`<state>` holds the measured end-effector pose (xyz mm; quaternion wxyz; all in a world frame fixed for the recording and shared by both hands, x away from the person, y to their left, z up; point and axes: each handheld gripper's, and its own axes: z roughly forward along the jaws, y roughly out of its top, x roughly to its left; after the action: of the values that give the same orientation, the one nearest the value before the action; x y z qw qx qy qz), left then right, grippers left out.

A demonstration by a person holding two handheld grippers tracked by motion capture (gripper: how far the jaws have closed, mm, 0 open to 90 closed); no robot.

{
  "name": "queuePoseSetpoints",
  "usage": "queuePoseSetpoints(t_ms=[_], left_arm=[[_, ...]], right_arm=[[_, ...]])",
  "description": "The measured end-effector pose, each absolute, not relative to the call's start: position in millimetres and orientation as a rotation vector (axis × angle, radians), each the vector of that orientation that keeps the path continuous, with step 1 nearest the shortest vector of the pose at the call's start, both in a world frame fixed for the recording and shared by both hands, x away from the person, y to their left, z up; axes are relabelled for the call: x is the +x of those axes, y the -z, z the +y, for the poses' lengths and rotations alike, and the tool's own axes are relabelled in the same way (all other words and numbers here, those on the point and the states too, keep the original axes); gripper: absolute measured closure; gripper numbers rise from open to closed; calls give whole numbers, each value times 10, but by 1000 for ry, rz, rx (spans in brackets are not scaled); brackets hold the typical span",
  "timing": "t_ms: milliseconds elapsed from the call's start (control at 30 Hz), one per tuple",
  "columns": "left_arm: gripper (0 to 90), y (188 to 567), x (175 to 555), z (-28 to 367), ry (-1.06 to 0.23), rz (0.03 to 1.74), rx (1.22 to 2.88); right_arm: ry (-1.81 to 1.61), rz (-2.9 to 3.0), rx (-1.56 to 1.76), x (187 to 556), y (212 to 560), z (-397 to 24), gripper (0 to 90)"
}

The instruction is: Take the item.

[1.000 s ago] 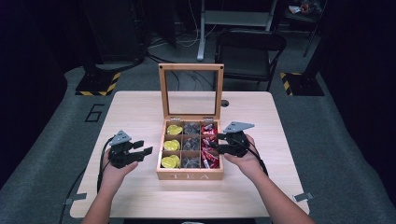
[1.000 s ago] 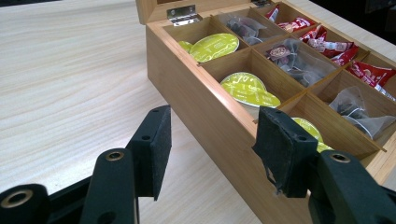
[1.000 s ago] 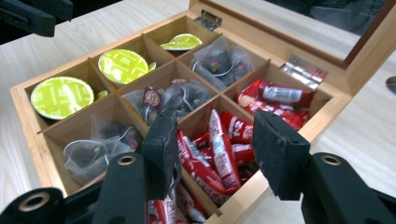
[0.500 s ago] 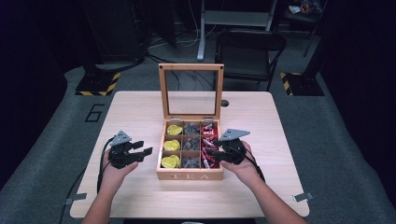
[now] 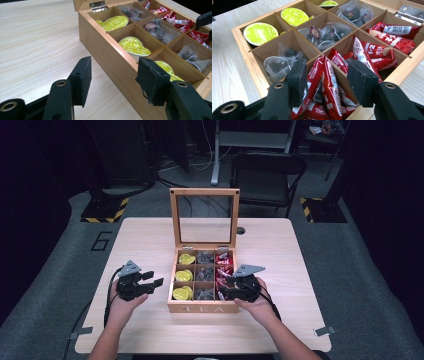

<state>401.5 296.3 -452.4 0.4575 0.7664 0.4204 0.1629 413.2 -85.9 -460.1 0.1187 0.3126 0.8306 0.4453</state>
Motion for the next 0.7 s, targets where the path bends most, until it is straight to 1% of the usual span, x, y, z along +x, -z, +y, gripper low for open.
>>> queuePoseSetpoints(t_ms=[500, 700], left_arm=[[456, 4524, 4017, 2972, -404, 1035, 1885], [455, 4523, 4015, 2974, -401, 1039, 1886]], right_arm=[[-1262, 2459, 902, 4085, 4685, -778, 492], [-1243, 2459, 894, 4076, 4698, -760, 512]])
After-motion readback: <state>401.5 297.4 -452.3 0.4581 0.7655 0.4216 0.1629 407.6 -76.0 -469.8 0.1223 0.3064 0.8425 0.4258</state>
